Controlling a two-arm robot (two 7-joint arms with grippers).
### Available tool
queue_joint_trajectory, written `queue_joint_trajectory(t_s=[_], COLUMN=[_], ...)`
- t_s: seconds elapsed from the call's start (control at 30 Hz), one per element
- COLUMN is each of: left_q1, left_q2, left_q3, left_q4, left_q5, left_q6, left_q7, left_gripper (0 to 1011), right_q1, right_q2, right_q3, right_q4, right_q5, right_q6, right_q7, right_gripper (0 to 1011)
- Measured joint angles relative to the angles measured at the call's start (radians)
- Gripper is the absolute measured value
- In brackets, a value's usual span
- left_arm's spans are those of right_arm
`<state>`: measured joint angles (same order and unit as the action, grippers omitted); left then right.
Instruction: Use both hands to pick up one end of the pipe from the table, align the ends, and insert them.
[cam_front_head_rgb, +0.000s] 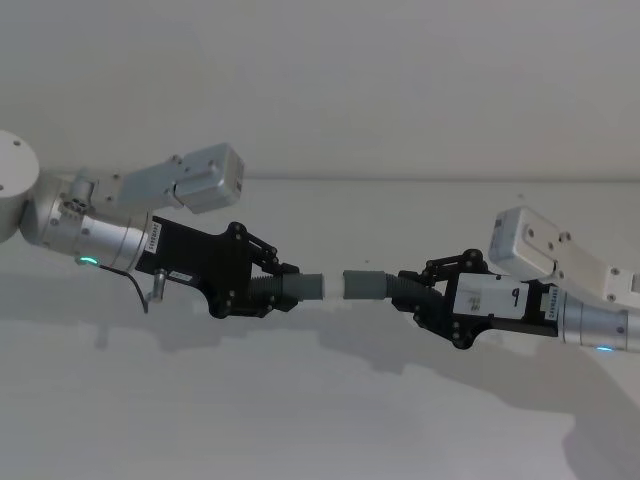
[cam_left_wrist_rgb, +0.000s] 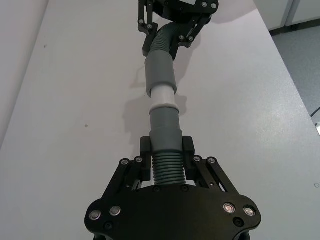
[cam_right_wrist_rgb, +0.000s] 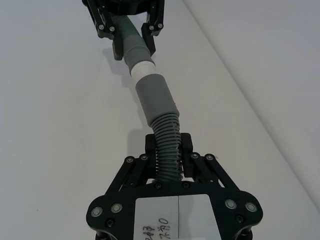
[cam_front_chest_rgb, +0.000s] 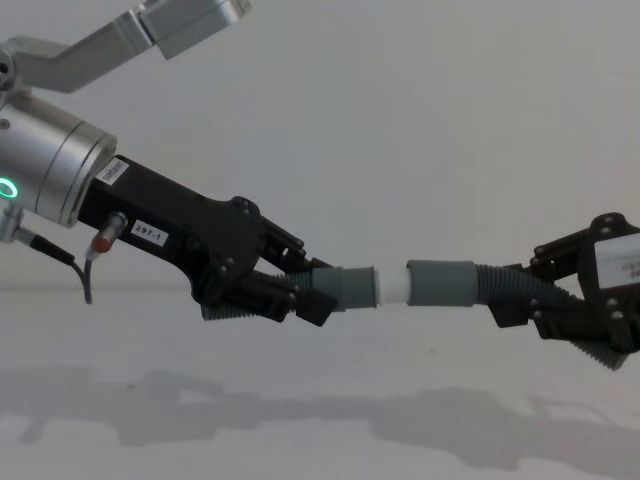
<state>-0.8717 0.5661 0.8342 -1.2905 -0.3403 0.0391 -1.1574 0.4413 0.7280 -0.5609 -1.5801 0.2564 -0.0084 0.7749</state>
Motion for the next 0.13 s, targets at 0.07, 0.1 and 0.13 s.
queue_joint_trajectory(t_s=[0.07, 0.1, 0.13], left_q1=[0.000, 0.000, 0.000], left_q2=[0.000, 0.000, 0.000], left_q3=[0.000, 0.000, 0.001], left_q4=[0.000, 0.000, 0.000], left_q5=[0.000, 0.000, 0.000], left_q6=[0.000, 0.000, 0.001], left_q7=[0.000, 0.001, 0.001], left_gripper=[351, 351, 351], right_q1=[0.000, 0.000, 0.000], right_q2=[0.000, 0.000, 0.000], right_q3=[0.000, 0.000, 0.000], right_q4=[0.000, 0.000, 0.000], right_q5=[0.000, 0.000, 0.000], right_q6=[0.000, 0.000, 0.000], right_q7=[0.000, 0.000, 0.000], right_gripper=[274, 274, 274])
